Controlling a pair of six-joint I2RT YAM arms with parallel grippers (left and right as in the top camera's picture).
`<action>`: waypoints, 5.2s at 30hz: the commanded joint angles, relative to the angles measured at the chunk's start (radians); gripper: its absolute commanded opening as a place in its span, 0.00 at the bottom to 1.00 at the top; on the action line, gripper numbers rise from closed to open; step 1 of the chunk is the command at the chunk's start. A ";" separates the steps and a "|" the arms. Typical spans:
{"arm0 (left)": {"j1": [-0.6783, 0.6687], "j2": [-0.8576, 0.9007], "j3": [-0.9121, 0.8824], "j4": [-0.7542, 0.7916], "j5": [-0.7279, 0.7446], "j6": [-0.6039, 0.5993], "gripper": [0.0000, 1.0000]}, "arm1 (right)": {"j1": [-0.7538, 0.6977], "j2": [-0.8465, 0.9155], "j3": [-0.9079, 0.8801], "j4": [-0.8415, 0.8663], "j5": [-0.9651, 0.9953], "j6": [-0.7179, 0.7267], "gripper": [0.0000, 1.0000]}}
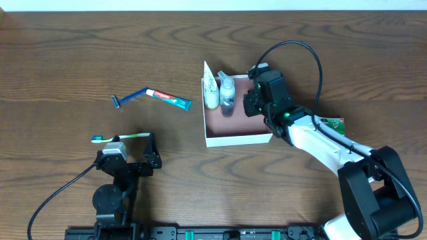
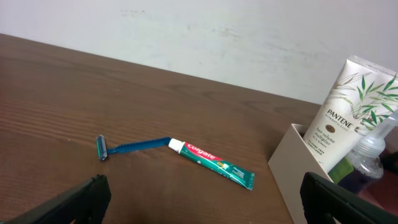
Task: Pack container
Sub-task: 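Raise the right gripper out of the box, then move the right gripper right toward the green Dettol soap box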
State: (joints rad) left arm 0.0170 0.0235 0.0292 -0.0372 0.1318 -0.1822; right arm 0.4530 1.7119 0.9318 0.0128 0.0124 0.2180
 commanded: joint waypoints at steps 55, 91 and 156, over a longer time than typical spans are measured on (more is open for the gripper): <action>0.004 0.000 -0.025 -0.021 0.014 0.013 0.98 | -0.022 -0.049 0.006 -0.073 0.074 0.145 0.17; 0.004 0.000 -0.025 -0.021 0.014 0.013 0.98 | -0.085 -0.203 0.021 -0.512 0.004 0.097 0.08; 0.004 0.000 -0.025 -0.021 0.014 0.013 0.98 | -0.507 -0.372 0.186 -0.944 0.009 0.368 0.81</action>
State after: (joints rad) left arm 0.0170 0.0235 0.0292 -0.0372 0.1318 -0.1822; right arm -0.0055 1.3289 1.1496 -0.9218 0.0216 0.5423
